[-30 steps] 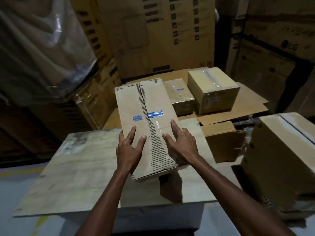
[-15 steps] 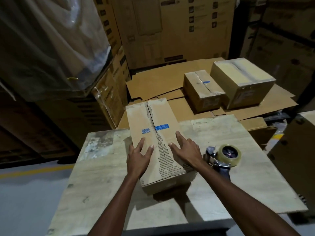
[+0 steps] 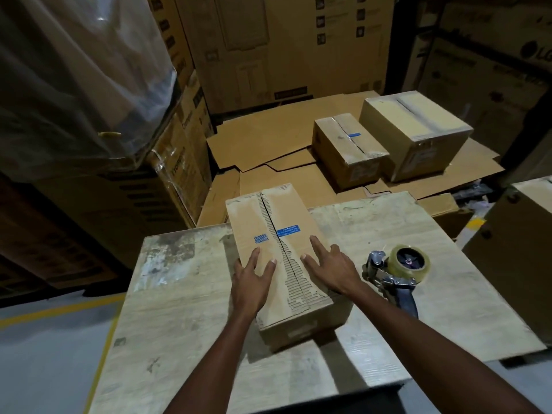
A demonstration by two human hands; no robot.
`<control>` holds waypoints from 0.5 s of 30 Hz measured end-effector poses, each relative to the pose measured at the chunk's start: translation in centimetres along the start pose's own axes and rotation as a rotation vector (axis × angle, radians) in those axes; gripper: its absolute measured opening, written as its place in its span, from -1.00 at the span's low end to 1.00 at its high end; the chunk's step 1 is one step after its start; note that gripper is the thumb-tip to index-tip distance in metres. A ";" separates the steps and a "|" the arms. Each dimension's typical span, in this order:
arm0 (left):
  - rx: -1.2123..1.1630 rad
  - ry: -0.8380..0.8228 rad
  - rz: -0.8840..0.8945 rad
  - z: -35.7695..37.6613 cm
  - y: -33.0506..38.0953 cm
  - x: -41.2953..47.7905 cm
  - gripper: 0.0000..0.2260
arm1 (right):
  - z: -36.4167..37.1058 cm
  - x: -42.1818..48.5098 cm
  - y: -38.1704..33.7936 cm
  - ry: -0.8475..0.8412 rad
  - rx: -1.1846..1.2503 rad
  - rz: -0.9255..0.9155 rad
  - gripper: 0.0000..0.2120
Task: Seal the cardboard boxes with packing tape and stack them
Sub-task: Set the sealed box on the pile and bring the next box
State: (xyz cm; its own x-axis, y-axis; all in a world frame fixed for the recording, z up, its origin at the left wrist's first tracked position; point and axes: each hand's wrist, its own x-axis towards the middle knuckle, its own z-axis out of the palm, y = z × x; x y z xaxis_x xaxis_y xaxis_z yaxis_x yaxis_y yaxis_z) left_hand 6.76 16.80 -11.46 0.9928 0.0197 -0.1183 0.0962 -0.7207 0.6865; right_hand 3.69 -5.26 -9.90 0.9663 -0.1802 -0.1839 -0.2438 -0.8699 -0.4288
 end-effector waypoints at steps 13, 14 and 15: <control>-0.058 0.061 -0.123 2.2 2.7 -3.2 -0.40 | -3.3 -5.7 10.3 0.415 0.637 0.177 -0.52; -0.050 0.070 -0.134 2.6 3.0 -3.4 -0.40 | -3.7 -6.3 11.6 0.469 0.736 0.271 -0.56; -0.039 0.076 -0.145 3.0 3.2 -3.7 -0.40 | -4.2 -7.1 13.0 0.510 0.810 0.375 -0.60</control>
State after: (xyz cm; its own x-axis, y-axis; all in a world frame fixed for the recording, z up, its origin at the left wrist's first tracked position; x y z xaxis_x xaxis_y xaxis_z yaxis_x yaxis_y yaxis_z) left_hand 3.23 12.37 -10.94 0.9708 0.1748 -0.1646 0.2399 -0.6793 0.6935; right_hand -5.94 -17.22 -10.43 0.6904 -0.7146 -0.1127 -0.3372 -0.1800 -0.9241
